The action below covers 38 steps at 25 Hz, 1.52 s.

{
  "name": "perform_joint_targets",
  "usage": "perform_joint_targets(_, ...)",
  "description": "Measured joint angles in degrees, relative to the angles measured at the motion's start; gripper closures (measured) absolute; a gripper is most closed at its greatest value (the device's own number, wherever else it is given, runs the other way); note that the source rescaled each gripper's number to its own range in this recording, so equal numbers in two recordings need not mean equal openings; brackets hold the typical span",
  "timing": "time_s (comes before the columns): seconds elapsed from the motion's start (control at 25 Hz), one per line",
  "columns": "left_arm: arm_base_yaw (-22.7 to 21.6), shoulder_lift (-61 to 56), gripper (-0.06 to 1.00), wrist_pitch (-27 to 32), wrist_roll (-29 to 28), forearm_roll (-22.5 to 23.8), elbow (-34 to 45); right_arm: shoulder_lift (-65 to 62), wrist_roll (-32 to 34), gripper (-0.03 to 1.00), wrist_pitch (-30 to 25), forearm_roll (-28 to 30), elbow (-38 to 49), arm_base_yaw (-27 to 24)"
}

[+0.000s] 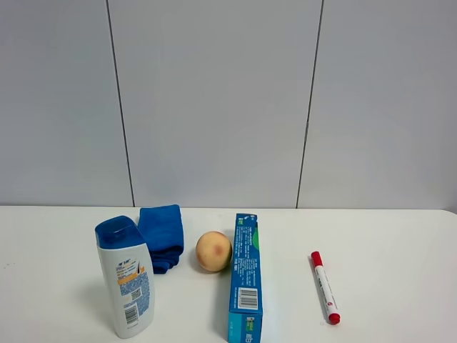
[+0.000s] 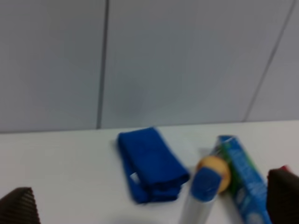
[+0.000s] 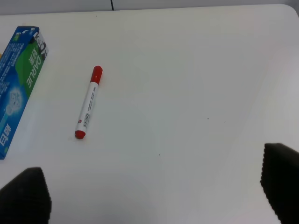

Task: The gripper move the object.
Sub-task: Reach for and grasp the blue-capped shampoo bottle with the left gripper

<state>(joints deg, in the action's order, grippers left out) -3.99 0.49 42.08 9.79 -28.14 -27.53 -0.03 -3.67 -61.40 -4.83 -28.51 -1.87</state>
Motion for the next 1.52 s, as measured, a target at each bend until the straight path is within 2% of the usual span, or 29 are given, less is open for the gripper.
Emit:
perform_joint_targets(0.08, 0.0, 1.3, -0.06, -1.0, 5.6, -6.7, 1.6, 0.0, 0.0, -0.03, 0.0, 0.0, 0.0, 0.0)
perform_joint_targets(0.2, 0.0, 3.7, -0.06, -1.0, 18.5, -15.5, 5.0, 0.0, 0.0, -0.03, 0.0, 0.0, 0.0, 0.0)
perform_joint_targets(0.28, 0.0, 5.1, -0.06, -1.0, 27.3, -18.7, 6.6, 0.0, 0.0, -0.03, 0.0, 0.0, 0.0, 0.0)
perform_joint_targets(0.36, 0.0, 6.3, -0.06, -1.4, 32.3, -20.4, 7.3, 0.0, 0.0, -0.03, 0.0, 0.0, 0.0, 0.0)
perform_joint_targets(0.48, 0.0, 8.4, -0.06, -3.8, 35.7, -21.1, 7.4, 0.0, 0.0, -0.03, 0.0, 0.0, 0.0, 0.0)
perform_joint_targets(0.8, 0.0, 15.6, -0.06, -5.4, 39.3, -21.8, 7.4, 0.0, 0.0, -0.03, 0.0, 0.0, 0.0, 0.0)
perform_joint_targets(1.08, 0.0, 21.7, -0.06, -8.3, 48.2, -29.4, 7.4, 0.0, 0.0, -0.03, 0.0, 0.0, 0.0, 0.0)
perform_joint_targets(1.12, 0.0, 22.2, -0.06, -8.7, 48.4, -29.0, 7.4, 0.0, 0.0, -0.03, 0.0, 0.0, 0.0, 0.0)
perform_joint_targets(1.24, 0.0, 22.8, -0.06, -10.2, 41.2, -16.7, 7.4, 0.0, 0.0, -0.03, 0.0, 0.0, 0.0, 0.0)
perform_joint_targets(1.32, 0.0, 22.9, -0.06, -11.4, 34.6, -10.8, 7.4, 0.0, 0.0, -0.03, 0.0, 0.0, 0.0, 0.0)
perform_joint_targets(1.4, 0.0, 23.2, -0.06, -12.7, 28.3, -6.7, 7.4, 0.0, 0.0, -0.03, 0.0, 0.0, 0.0, 0.0)
perform_joint_targets(1.52, 0.4, 23.3, -0.06, -13.3, 22.0, -0.7, 7.4, 0.0, 0.0, -0.03, 0.0, 0.0, 0.0, 0.0)
